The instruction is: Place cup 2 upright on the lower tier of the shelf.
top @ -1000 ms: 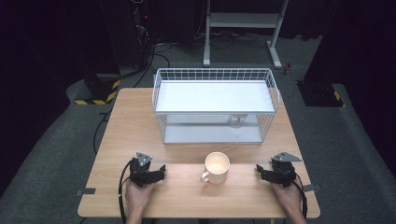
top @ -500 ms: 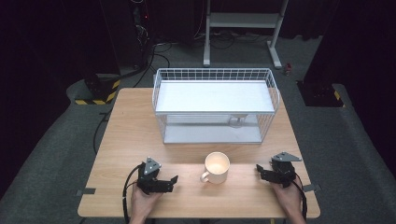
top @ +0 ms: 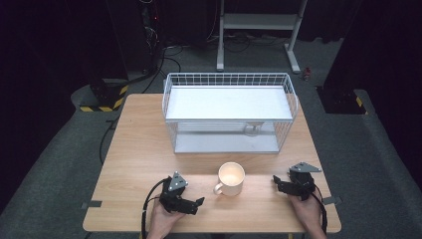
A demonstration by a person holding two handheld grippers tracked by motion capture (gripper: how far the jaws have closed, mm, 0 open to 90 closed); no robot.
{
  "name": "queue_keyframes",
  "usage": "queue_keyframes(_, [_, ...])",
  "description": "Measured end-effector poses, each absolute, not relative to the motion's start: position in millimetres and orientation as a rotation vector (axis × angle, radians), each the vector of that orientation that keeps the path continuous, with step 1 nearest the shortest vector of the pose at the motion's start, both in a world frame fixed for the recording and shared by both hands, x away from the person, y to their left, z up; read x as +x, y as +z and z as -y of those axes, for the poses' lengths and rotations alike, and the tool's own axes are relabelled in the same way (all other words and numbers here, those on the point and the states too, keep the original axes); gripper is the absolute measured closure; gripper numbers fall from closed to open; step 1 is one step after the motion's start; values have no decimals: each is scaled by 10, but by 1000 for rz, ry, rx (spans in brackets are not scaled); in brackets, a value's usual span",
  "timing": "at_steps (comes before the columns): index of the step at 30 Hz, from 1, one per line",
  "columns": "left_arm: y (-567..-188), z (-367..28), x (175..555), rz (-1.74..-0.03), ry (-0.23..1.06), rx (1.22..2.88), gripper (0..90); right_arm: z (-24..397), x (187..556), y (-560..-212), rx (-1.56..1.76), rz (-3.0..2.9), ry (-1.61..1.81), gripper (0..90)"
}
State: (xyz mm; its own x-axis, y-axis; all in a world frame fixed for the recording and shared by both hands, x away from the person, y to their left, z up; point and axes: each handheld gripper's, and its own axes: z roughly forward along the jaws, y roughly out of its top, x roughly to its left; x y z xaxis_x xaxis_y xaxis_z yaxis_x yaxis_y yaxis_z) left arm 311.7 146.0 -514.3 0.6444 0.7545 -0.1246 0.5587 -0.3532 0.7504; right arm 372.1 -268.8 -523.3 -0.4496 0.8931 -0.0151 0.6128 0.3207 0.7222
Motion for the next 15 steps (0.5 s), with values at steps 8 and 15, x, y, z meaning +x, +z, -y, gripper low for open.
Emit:
queue_keyframes(8, [-5160,-1292,3095,-989,313,2065,2,2688,3721,-5233,1332,-2178,918,267])
queue_keyframes(15, [-5199,-1097,3073,-953,292,2081,1,2685,3729,-5233,1325,-2183,920,267])
